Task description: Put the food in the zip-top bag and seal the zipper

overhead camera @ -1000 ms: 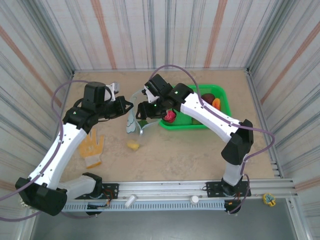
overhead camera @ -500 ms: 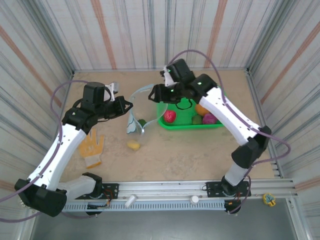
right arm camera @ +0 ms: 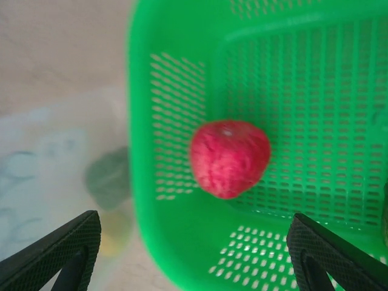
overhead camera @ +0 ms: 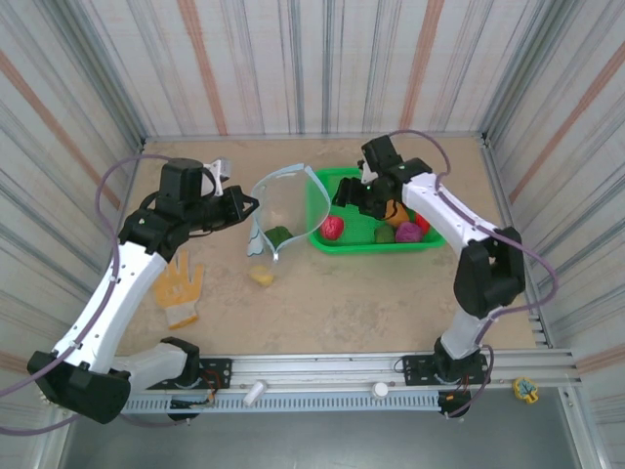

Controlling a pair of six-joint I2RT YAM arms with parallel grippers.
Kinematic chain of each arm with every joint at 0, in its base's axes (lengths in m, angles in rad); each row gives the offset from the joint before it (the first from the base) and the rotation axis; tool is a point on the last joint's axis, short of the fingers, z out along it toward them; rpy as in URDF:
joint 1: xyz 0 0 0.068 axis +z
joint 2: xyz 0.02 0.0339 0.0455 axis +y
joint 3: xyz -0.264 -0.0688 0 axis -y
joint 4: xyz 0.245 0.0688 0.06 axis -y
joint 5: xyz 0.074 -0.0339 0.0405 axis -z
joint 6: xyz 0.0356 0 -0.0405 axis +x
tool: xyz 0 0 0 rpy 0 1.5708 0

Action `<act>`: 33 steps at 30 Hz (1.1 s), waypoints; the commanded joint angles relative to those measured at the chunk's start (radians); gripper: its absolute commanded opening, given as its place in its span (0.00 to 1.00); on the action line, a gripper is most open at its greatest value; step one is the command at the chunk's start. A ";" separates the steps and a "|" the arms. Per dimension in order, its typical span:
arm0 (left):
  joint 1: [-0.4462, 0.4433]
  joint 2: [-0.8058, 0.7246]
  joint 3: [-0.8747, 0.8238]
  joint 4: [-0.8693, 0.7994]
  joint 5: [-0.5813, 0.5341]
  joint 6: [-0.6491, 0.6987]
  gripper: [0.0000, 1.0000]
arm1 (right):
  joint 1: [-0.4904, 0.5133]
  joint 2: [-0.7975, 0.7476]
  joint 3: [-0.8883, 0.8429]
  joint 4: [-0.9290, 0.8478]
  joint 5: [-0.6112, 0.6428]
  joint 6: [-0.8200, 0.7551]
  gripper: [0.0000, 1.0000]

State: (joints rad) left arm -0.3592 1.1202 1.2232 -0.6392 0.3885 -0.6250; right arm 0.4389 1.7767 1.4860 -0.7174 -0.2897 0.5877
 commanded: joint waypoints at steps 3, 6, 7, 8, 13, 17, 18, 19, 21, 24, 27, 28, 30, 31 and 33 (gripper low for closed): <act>0.008 -0.025 0.015 0.002 -0.020 0.019 0.00 | 0.018 0.109 0.015 0.059 -0.045 -0.032 0.87; 0.008 -0.025 0.012 0.007 -0.017 0.016 0.00 | 0.028 0.183 0.039 0.062 -0.052 -0.033 0.88; 0.008 -0.025 0.012 0.009 -0.017 0.015 0.00 | 0.032 0.201 0.044 0.064 -0.051 -0.031 0.88; 0.008 -0.024 0.010 0.010 -0.015 0.015 0.00 | 0.035 0.217 0.050 0.067 -0.056 -0.034 0.89; 0.009 -0.023 0.007 0.016 -0.011 0.010 0.00 | 0.043 0.278 0.065 0.081 -0.057 -0.041 0.91; 0.008 -0.023 0.001 0.019 -0.011 0.002 0.00 | 0.035 0.312 0.070 0.089 -0.061 -0.043 0.81; 0.008 -0.025 -0.001 0.019 -0.013 0.002 0.00 | 0.033 0.316 0.065 0.096 -0.072 -0.044 0.78; 0.007 -0.024 -0.001 0.019 -0.013 0.002 0.00 | 0.032 0.315 0.061 0.103 -0.078 -0.047 0.76; 0.008 -0.028 -0.006 0.022 -0.009 0.000 0.00 | 0.028 0.303 0.049 0.116 -0.078 -0.053 0.70; 0.008 -0.028 -0.013 0.023 -0.013 -0.001 0.00 | 0.020 0.275 0.030 0.132 -0.081 -0.054 0.64; 0.008 -0.029 -0.015 0.024 -0.013 -0.002 0.00 | 0.008 0.245 0.013 0.137 -0.093 -0.050 0.63; 0.008 -0.028 -0.016 0.022 -0.014 -0.001 0.00 | 0.003 0.233 0.008 0.138 -0.092 -0.048 0.63; 0.008 -0.029 -0.014 0.017 -0.022 0.001 0.00 | -0.012 0.181 -0.008 0.137 -0.079 -0.051 0.64; 0.008 -0.030 -0.014 0.016 -0.024 0.002 0.00 | -0.020 0.155 -0.015 0.136 -0.069 -0.051 0.64; 0.009 -0.029 -0.011 0.013 -0.025 0.003 0.00 | -0.046 0.090 -0.027 0.135 -0.050 -0.054 0.64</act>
State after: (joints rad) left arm -0.3592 1.1168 1.2144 -0.6308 0.3756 -0.6258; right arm 0.4240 1.9923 1.4673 -0.5789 -0.3607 0.5514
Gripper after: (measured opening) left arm 0.052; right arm 0.684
